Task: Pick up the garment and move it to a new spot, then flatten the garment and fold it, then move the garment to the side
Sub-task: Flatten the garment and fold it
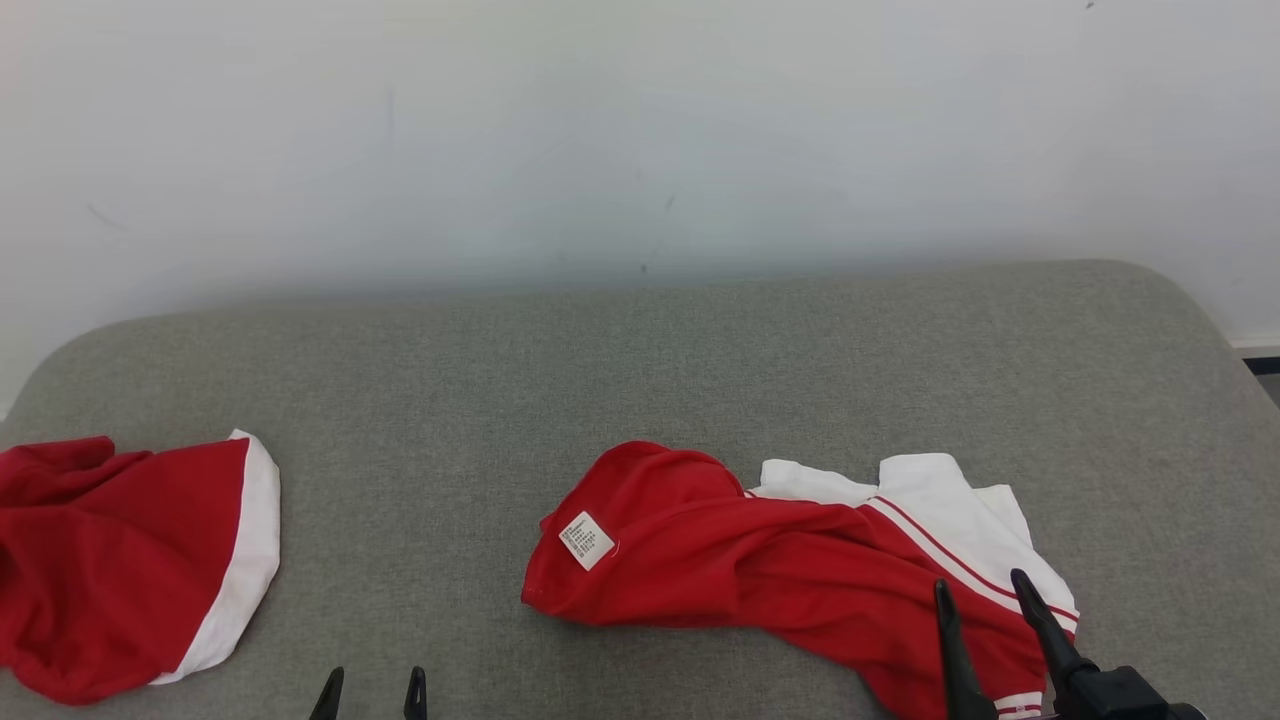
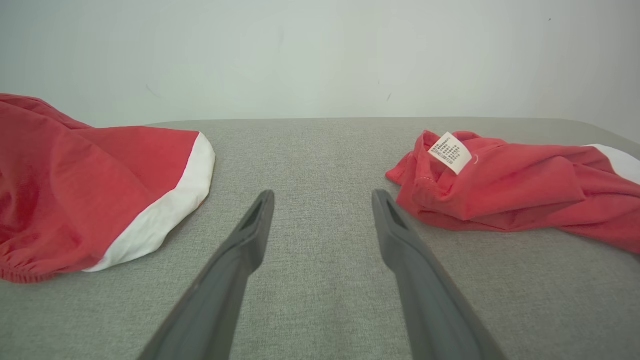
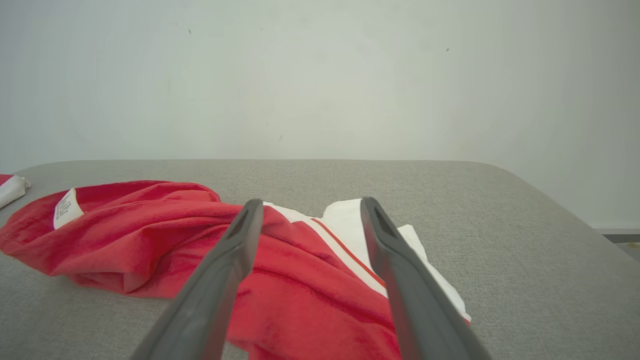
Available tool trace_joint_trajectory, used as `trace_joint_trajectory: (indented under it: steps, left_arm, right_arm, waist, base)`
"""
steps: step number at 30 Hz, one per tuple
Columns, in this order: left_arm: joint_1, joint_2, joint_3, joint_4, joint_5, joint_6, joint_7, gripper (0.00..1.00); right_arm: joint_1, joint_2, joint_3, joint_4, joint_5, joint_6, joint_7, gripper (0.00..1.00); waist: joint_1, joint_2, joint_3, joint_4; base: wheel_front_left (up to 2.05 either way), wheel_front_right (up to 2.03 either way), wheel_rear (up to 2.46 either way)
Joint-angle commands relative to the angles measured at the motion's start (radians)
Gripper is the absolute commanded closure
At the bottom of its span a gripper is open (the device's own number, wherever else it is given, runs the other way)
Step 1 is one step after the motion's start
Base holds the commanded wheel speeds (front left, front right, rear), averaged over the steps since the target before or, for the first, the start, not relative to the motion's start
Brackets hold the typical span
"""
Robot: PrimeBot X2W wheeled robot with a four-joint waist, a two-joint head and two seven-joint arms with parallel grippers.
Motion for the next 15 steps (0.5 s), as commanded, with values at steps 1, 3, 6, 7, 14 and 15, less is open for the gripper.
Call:
trace_joint_trajectory:
  steps: [1, 3, 6, 7, 14, 15]
  left_arm:
    - [-0.001, -0.002, 0.0, 0.004, -0.001, -0.003, -0.003, 0.0]
    - [-0.006, -0.002, 0.0, 0.007, 0.001, -0.006, -0.003, 0.0]
    - [-0.016, -0.002, -0.003, 0.019, -0.01, -0.013, -0.003, 0.0]
    - [-0.022, -0.003, -0.009, 0.026, -0.015, -0.017, -0.003, 0.0]
    - [-0.145, 0.037, -0.103, 0.121, -0.108, -0.05, 0.079, 0.0]
    - [-0.176, 0.052, -0.127, 0.135, -0.122, -0.052, 0.107, 0.0]
  right_arm:
    - [-0.007, 0.002, 0.0, -0.003, 0.003, -0.003, 0.001, 0.0]
    - [-0.008, 0.002, 0.001, -0.006, 0.002, -0.002, 0.005, 0.0]
    - [-0.011, 0.002, 0.008, -0.011, -0.004, -0.002, 0.015, 0.0]
    - [-0.013, 0.002, 0.01, -0.015, -0.007, -0.003, 0.02, 0.0]
    - [-0.043, -0.038, 0.025, -0.058, -0.007, -0.002, 0.073, 0.0]
    - [-0.046, -0.041, 0.025, -0.065, -0.006, -0.002, 0.077, 0.0]
  waist:
    - [0.0, 0.0, 0.003, -0.002]
    - [0.0, 0.0, 0.005, -0.003]
    - [0.0, 0.0, 0.008, -0.008]
    - [0.0, 0.0, 0.009, -0.01]
    - [0.0, 0.0, 0.023, -0.02]
    - [0.0, 0.0, 0.026, -0.022]
  base:
    - [0.0, 0.0, 0.0]
    - [0.0, 0.0, 0.0]
    - [0.0, 0.0, 0.0]
    - [0.0, 0.0, 0.0]
    - [0.0, 0.0, 0.0]
    - [0.0, 0.0, 0.0]
